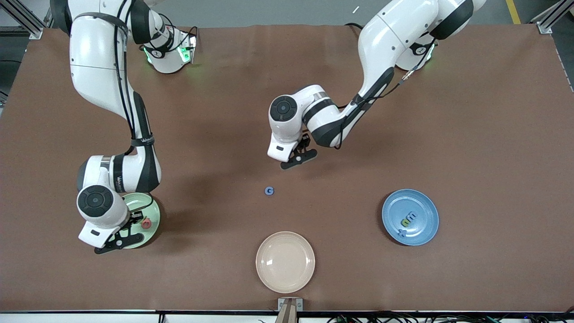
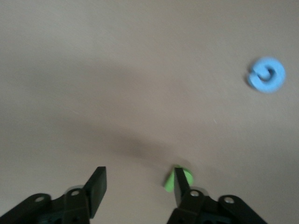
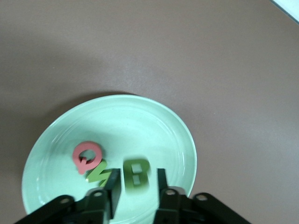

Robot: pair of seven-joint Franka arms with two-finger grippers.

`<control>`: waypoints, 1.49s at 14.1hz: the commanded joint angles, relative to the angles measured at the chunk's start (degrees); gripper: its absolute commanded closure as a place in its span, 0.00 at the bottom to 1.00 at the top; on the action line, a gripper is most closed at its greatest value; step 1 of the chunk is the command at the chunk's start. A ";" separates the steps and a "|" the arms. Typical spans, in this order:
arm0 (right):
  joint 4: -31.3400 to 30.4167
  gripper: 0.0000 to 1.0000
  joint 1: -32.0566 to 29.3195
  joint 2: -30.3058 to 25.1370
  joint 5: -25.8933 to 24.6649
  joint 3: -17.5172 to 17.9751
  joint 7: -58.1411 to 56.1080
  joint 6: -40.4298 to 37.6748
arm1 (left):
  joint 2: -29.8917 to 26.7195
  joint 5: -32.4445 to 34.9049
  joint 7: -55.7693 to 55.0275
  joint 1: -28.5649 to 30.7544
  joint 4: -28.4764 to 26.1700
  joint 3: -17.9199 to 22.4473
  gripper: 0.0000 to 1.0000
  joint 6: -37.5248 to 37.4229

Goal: Sort upper and lower case letters into plates
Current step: 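Place the green B on the green plate while the left gripper returns, then grasp the green p with the left gripper while the right gripper grasps blue C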

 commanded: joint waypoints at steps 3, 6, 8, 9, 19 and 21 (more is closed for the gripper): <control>-0.36 0.32 1.18 -0.97 1.09 1.79 0.88 0.91 | 2.28 0.46 9.51 -2.56 0.63 0.66 0.44 4.81; -0.10 0.30 4.07 -1.15 7.93 2.32 3.77 0.65 | 3.60 0.90 12.77 -3.17 0.72 1.01 0.47 7.09; -0.10 0.30 6.53 -1.24 12.59 2.32 7.72 0.39 | 4.04 2.21 13.57 -3.35 0.72 1.71 0.48 7.71; -0.10 0.30 8.02 -1.15 14.44 2.32 10.53 0.30 | 4.56 3.18 13.57 -3.44 0.72 1.98 0.52 8.15; -0.19 0.25 19.46 -1.06 16.92 4.26 33.93 0.38 | 2.21 4.50 12.77 -0.90 0.63 3.81 1.00 4.75; -0.19 0.25 19.46 -1.06 16.92 4.52 34.28 0.38 | -0.86 4.68 14.52 1.82 0.63 6.36 1.00 0.00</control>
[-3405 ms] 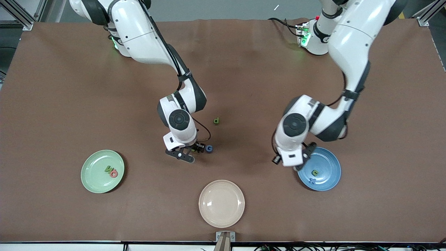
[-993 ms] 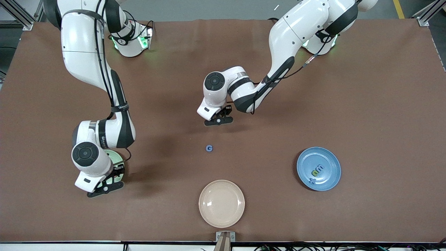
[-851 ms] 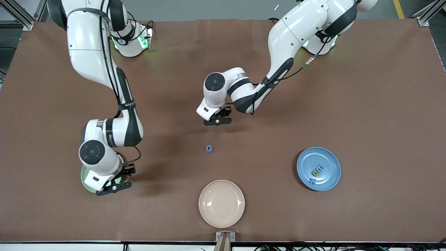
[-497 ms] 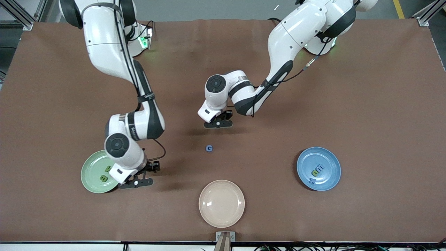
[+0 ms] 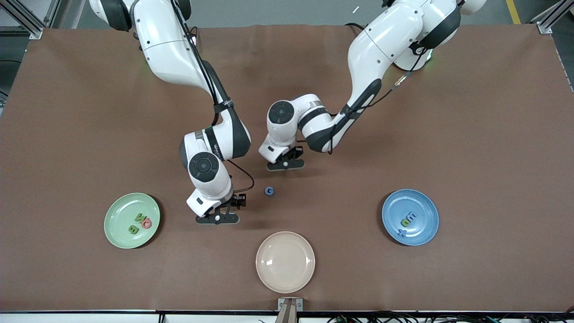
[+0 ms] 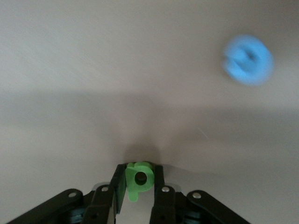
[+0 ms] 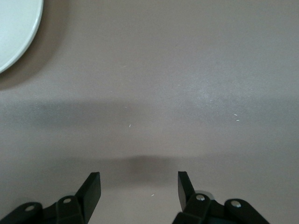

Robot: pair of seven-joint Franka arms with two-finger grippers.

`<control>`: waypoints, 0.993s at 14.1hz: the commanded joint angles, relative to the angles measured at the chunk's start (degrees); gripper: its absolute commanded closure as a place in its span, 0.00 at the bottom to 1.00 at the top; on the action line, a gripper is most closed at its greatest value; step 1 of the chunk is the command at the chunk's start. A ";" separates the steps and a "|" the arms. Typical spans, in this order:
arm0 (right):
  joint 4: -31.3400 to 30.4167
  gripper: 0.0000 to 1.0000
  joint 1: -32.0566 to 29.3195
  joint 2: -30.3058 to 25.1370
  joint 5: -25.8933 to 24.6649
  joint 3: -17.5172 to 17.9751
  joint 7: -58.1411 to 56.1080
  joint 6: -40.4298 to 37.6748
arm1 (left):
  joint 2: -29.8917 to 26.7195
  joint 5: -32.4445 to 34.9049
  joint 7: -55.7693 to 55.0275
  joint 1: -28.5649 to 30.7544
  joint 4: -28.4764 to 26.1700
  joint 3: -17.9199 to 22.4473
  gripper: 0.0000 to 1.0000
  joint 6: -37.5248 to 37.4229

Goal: Sort upper and lower case letters into plates
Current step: 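Grasp the green p with the left gripper while the right gripper grasps blue C, then place the green p on the blue plate with the left gripper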

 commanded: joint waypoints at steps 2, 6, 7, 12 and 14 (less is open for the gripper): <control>-1.03 0.25 -0.48 -1.03 0.82 0.66 0.83 -0.03 | -6.23 0.98 5.40 7.80 -0.69 2.04 1.00 -5.71; -1.03 0.25 1.89 -0.07 0.74 2.23 5.30 1.90 | -8.08 0.72 14.80 18.44 0.63 2.04 1.00 -5.71; -1.03 0.25 1.98 0.37 0.74 3.72 7.32 3.65 | -8.08 0.98 17.26 20.12 1.50 2.13 1.00 -5.71; -1.03 0.25 3.99 3.36 0.39 6.90 14.63 7.88 | -6.60 5.90 28.60 31.01 0.81 2.22 0.99 -5.63; -1.03 0.25 4.88 3.54 0.56 6.99 15.07 8.85 | -4.40 5.64 29.50 33.22 0.98 2.22 0.92 -5.10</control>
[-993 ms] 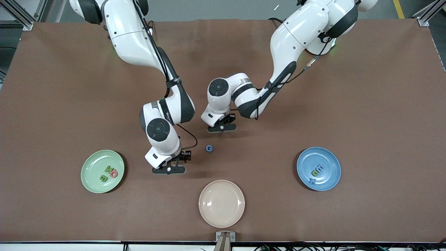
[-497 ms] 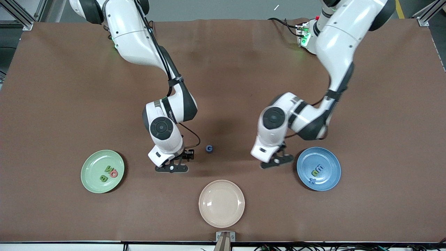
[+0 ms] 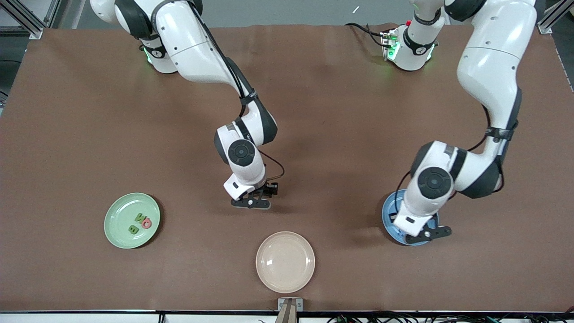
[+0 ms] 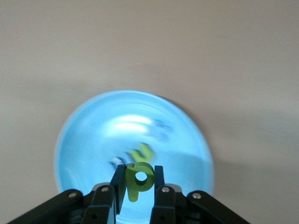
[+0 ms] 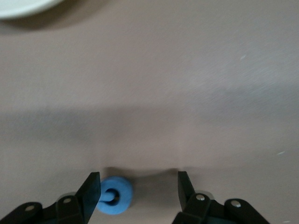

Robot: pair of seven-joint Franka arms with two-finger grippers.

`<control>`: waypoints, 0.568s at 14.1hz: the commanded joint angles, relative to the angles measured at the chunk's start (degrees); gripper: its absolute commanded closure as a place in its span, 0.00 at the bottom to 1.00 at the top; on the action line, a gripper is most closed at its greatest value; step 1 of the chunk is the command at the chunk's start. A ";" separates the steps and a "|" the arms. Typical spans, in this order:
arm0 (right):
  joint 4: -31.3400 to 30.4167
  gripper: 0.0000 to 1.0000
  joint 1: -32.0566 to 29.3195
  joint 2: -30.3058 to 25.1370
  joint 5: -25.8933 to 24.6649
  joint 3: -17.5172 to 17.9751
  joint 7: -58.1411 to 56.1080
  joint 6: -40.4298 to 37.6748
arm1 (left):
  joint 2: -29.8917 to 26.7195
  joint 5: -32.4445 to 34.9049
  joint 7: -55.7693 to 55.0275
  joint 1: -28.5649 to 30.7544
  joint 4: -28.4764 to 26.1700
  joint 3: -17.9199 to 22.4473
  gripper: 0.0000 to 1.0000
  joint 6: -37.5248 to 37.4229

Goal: Sort upper and lower case letters into plates
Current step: 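Place the green p on the blue plate with the left gripper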

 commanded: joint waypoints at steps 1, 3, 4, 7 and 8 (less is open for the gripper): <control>-0.47 0.25 0.85 -0.41 0.54 -0.11 2.07 0.83 | 2.51 1.04 0.85 2.31 0.37 -0.63 0.73 0.07; -0.47 0.25 1.11 -0.41 0.54 -0.11 2.77 0.92 | 1.55 1.56 1.20 3.02 0.46 -0.63 0.00 0.07; -0.47 0.25 1.81 -0.32 0.37 -0.11 2.77 0.92 | -0.11 1.30 2.85 3.80 0.55 -0.72 0.00 -0.36; -0.56 0.30 2.25 -0.32 0.45 -0.11 2.77 0.92 | -5.73 0.95 8.39 4.51 0.63 -0.72 0.00 -0.46; -0.56 0.41 2.52 -0.32 0.45 -0.11 2.77 0.92 | -8.27 0.34 9.36 5.56 0.63 -0.72 0.00 -0.63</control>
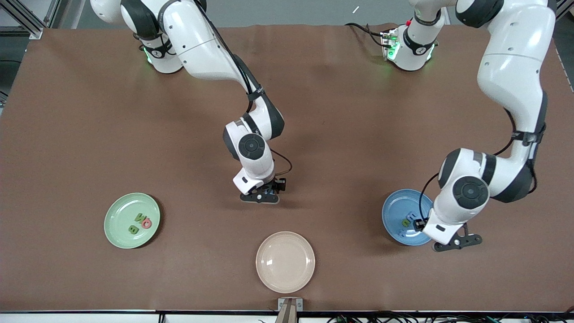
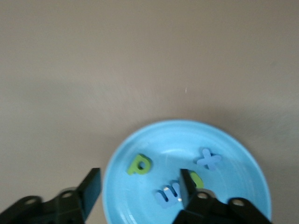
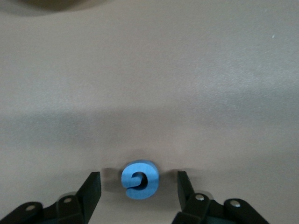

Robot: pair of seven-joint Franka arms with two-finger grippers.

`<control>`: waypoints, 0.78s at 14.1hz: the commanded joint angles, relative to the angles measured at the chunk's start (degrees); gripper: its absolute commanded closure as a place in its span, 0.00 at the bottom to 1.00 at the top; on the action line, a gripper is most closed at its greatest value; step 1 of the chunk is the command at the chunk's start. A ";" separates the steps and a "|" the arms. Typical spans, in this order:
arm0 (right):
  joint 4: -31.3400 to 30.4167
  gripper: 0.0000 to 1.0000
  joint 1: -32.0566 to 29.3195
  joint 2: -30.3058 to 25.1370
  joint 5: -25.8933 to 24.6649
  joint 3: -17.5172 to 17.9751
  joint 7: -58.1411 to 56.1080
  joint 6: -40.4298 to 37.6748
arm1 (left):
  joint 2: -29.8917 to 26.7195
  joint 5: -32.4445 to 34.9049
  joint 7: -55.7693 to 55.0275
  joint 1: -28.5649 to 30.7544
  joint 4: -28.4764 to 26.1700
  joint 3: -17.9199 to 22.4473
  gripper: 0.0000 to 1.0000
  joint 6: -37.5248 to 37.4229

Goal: Sort upper and lower case letters into plates
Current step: 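Place the green p on the blue plate with the left gripper, then place the blue C on the green plate while the left gripper withdraws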

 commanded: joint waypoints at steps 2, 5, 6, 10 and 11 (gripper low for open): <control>-0.81 0.67 1.30 -0.43 0.02 -0.23 0.89 0.39 | -10.67 -0.80 2.73 4.91 -2.13 -2.46 0.00 -2.89; -0.81 0.94 1.13 -0.43 -0.07 -0.32 0.72 0.39 | -18.13 -6.68 4.48 5.54 -1.86 -3.35 0.00 -12.02; -0.81 0.96 0.87 -0.51 -0.16 -0.32 0.54 0.30 | -20.60 -8.62 6.05 5.62 -1.78 -3.35 0.00 -15.09; 0.41 1.00 -1.32 -2.35 -0.77 -2.51 -2.17 -4.24 | -29.13 -15.04 15.98 6.94 -1.77 -3.27 0.00 -26.26; 2.42 1.00 -2.38 -2.62 -1.21 -3.91 -5.75 -7.93 | -30.80 -16.44 18.17 6.94 -1.86 -2.83 0.00 -27.76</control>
